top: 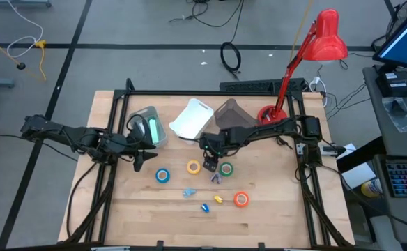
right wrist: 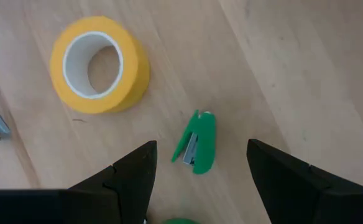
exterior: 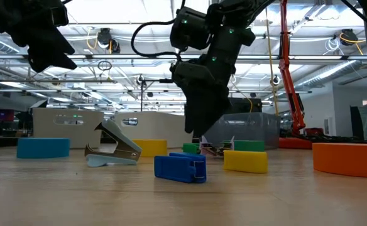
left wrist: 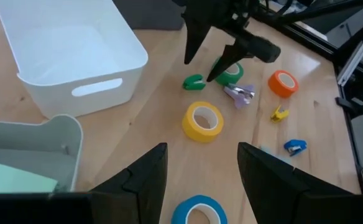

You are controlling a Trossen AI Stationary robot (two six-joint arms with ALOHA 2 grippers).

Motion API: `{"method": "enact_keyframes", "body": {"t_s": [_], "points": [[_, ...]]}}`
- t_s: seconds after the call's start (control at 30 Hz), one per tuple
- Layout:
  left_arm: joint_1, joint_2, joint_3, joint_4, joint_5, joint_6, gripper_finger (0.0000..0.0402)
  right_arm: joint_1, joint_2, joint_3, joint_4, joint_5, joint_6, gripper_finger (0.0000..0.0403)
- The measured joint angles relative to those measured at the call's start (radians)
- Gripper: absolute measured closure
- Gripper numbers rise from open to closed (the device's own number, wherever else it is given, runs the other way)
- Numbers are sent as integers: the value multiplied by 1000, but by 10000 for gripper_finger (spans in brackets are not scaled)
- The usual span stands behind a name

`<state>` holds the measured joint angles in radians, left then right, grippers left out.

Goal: Pick and place Stapler, Stapler remover, tape
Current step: Put the small green stapler into the gray bin

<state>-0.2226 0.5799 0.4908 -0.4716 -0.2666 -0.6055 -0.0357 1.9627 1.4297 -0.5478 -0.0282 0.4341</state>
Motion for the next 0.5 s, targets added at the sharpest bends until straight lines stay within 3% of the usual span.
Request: {"method": "enact_keyframes", "body": {"t_s": [0.5], "points": [[0,-1,0,7,0,20,204,17,44,-1,31,4,41,161]]}}
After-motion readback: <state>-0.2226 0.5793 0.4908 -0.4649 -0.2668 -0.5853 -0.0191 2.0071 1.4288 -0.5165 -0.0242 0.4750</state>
